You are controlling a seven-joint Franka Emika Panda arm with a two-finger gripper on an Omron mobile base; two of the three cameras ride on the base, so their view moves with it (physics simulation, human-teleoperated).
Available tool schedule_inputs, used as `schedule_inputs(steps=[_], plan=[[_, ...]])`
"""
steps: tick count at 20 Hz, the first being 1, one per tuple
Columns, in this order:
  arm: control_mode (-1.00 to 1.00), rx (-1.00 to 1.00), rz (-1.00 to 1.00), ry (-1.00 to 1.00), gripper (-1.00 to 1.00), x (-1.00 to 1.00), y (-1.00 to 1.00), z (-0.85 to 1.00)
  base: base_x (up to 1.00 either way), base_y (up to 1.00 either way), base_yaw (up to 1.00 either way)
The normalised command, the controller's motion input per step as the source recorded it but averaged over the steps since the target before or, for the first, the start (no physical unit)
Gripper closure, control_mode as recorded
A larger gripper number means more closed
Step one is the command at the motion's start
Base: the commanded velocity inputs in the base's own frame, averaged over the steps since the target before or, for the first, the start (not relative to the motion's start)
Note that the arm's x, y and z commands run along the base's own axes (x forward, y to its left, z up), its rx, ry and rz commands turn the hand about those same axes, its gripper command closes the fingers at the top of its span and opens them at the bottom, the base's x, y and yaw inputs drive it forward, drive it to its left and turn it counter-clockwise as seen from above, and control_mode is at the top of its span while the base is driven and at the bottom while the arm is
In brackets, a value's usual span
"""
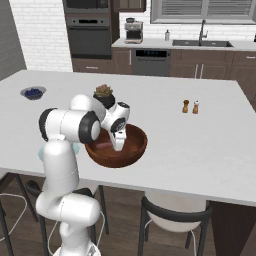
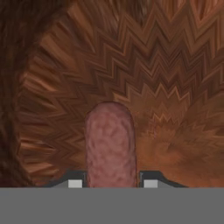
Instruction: Place one bun and one sausage from the bowl on each plate.
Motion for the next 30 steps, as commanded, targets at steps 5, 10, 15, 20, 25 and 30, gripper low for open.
schedule_inputs(steps=[5, 10, 15, 20, 25, 30], plan=[[-1.0, 0.0, 0.07, -0.03, 1.0, -0.28, 0.0, 0.68, 0.0, 0.0, 0.0], [-1.0, 0.0, 0.18, -0.06, 1.0, -0.46, 0.0, 0.7, 0.0, 0.0, 0.0], [-1.0, 0.0, 0.22, -0.02, 1.0, -0.17, 0.01, 0.77, 0.0, 0.0, 0.0], [-1.0, 0.0, 0.22, 0.0, 1.0, -0.13, 0.01, 0.82, 0.0, 0.0, 0.0], [-1.0, 0.0, 0.33, -0.03, 1.0, -0.42, 0.01, 0.81, 0.0, 0.0, 0.0], [-1.0, -0.02, 0.35, -0.04, 1.0, -0.5, 0.0, 0.67, 0.0, 0.0, 0.0]])
